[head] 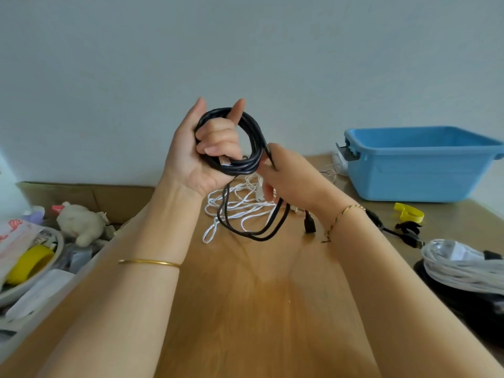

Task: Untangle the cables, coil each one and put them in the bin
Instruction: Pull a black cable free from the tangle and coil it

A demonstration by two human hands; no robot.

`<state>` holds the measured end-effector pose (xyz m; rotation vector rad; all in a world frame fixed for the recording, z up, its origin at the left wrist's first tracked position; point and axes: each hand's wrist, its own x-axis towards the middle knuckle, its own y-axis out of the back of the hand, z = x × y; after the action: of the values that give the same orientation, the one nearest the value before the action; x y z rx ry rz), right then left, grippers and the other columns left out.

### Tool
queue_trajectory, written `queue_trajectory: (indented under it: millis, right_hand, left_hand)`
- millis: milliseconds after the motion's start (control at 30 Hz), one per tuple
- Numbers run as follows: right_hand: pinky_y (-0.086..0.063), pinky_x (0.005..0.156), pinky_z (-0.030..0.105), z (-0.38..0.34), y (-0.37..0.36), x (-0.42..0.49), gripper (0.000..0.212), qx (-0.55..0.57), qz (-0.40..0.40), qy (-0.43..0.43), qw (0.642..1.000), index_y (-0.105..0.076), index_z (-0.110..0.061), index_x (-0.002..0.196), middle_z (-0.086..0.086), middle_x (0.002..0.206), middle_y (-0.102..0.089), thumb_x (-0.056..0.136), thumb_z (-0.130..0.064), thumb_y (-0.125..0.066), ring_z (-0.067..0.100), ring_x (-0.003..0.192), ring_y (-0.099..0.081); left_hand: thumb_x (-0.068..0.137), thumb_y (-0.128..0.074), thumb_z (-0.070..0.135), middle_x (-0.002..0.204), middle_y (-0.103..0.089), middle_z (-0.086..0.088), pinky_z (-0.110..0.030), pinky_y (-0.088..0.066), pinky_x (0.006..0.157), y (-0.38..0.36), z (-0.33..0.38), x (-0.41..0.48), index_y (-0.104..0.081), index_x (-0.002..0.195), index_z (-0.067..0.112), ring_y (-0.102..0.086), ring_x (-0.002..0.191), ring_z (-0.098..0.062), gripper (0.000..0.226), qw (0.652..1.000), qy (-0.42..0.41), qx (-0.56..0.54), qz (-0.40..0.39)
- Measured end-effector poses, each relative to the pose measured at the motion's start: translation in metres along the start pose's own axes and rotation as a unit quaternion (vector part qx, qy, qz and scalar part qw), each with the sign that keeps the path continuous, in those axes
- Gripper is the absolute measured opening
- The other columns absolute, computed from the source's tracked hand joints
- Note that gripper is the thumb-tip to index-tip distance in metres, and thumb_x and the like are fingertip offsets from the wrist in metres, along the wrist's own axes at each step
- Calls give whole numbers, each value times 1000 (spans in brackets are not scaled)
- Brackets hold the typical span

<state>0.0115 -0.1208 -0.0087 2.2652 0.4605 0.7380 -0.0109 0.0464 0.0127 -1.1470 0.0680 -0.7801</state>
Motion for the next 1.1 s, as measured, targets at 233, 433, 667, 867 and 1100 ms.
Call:
queue_trajectory:
  millis: [233,433,667,867,1100]
  right_hand:
    - [-48,68,46,19,13,5,24,112,216,-80,967,-53,-13,86,0,66,-53,98,-27,-36,27,67,-53]
    - [-51,69,44,11,3,0,23,-10,47,-57,997,-54,-10,85,6,73,-59,97,-25,-41,27,66,-53]
    - [-51,64,32,-5,0,-8,11,-52,-128,-27,990,-58,-8,85,5,72,-68,77,-3,-53,16,62,-60]
    - [-38,59,25,-25,4,-14,6,-82,-214,-2,973,-55,-13,77,-2,72,-53,78,-16,-61,13,64,-45]
    - [-36,59,28,-27,20,-15,11,-22,-146,-13,989,-62,-7,83,1,69,-50,77,-15,-58,12,61,-43]
  left_hand:
    - [95,-39,36,46,-25,11,-16,-29,33,-11,-9,-4,-68,102,-4,-22,37,-3,50,942,133,287,111]
    - [99,-39,37,51,-34,3,-25,-32,42,-11,-14,5,-52,116,-13,-33,42,-10,55,986,83,142,-31]
    - [100,-35,35,56,-39,4,-20,-36,46,-21,-17,7,-42,121,-11,-37,42,-9,50,946,-256,147,134]
    - [104,-32,34,53,-42,6,-22,-39,49,-19,-17,11,-39,82,12,-37,43,-10,32,802,-357,388,282]
    - [101,-37,34,64,-45,-3,-38,-43,61,-1,-27,12,-35,86,7,-46,54,-18,32,423,-230,810,336]
